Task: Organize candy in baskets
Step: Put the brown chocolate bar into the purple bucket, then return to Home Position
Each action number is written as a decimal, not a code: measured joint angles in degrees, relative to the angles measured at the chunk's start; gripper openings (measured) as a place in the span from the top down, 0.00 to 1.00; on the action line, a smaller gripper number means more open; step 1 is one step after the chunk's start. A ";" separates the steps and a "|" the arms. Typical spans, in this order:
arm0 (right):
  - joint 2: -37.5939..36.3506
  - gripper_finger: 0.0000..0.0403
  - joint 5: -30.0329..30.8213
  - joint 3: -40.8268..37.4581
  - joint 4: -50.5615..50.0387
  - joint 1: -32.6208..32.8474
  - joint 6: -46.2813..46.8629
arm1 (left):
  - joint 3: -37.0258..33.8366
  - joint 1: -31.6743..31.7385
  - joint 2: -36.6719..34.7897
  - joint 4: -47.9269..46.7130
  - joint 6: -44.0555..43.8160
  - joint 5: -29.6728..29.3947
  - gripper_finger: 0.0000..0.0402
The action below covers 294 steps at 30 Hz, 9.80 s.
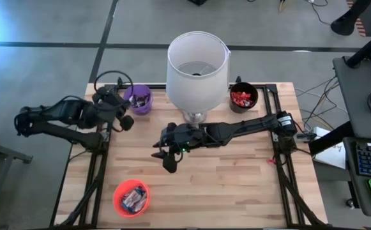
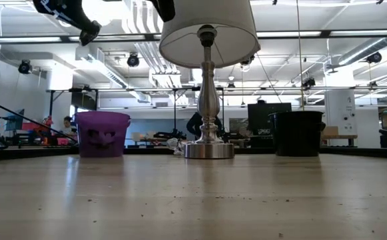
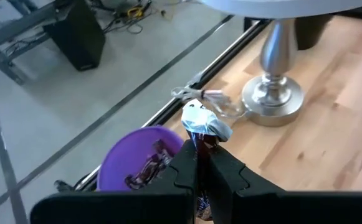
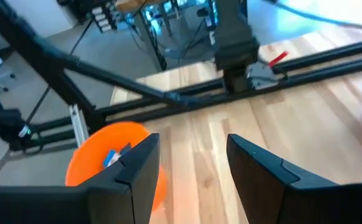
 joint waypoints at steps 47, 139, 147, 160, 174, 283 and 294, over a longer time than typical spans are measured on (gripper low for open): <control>-0.37 0.56 8.17 -0.02 -11.17 0.65 4.35 | -1.03 39.19 24.10 9.01 17.41 23.80 0.97; -62.48 0.56 23.13 -52.67 -3.72 6.03 4.58 | -45.73 17.03 -1.08 91.60 4.34 64.01 0.72; -67.20 0.56 23.10 -54.25 -0.84 6.03 7.96 | -59.67 16.98 -4.35 110.67 1.81 66.52 0.72; -70.70 0.56 23.12 -55.06 -4.48 6.03 7.12 | -60.96 16.94 -6.88 103.98 1.05 66.93 0.72; -73.74 0.56 24.01 -57.03 -13.89 7.87 7.16 | -60.94 16.94 -13.07 103.81 2.28 66.94 0.72; -108.74 0.56 9.35 -104.08 15.10 9.89 -13.19 | -60.85 17.05 -22.57 100.22 -5.72 60.69 0.72; -108.74 0.56 9.38 -104.10 15.10 9.89 -13.21 | -60.85 16.98 -24.58 102.87 8.97 62.40 0.72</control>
